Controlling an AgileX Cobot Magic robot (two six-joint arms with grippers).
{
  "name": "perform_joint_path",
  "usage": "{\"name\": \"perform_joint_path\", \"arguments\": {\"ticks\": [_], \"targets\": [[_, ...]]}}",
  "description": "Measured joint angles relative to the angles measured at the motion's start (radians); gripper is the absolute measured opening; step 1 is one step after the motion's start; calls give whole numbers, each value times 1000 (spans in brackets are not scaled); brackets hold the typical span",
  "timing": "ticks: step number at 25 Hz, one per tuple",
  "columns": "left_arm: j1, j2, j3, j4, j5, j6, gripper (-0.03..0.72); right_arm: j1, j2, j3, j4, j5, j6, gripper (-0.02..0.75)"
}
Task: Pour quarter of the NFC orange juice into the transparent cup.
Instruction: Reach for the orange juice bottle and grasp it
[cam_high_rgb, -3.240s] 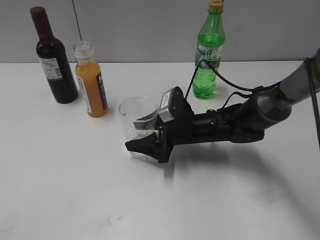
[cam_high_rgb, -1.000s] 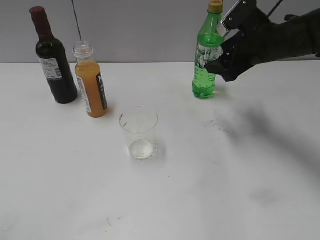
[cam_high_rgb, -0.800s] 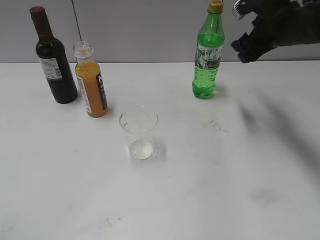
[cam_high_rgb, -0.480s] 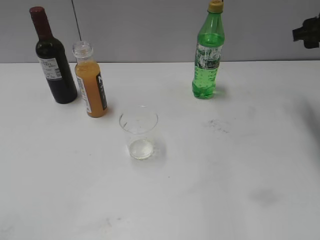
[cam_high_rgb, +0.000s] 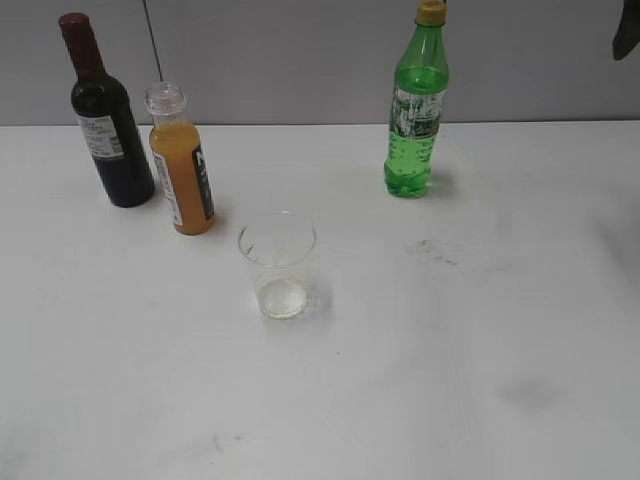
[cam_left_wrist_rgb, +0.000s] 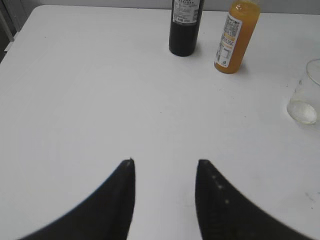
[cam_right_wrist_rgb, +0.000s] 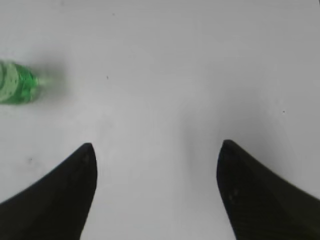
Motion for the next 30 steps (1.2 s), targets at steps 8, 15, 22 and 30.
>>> {"name": "perform_joint_path", "arguments": {"ticks": [8, 15, 22, 30], "targets": [[0, 0, 0, 0, 0, 0, 314, -1, -91, -76, 102, 144, -129, 573], [0, 0, 0, 0, 0, 0, 314, -1, -398, 195, 127, 145, -176, 573], [0, 0, 0, 0, 0, 0, 314, -1, -743, 635, 128, 148, -183, 573], [0, 0, 0, 0, 0, 0, 314, -1, -1088, 1002, 144, 54, -183, 573]]}}
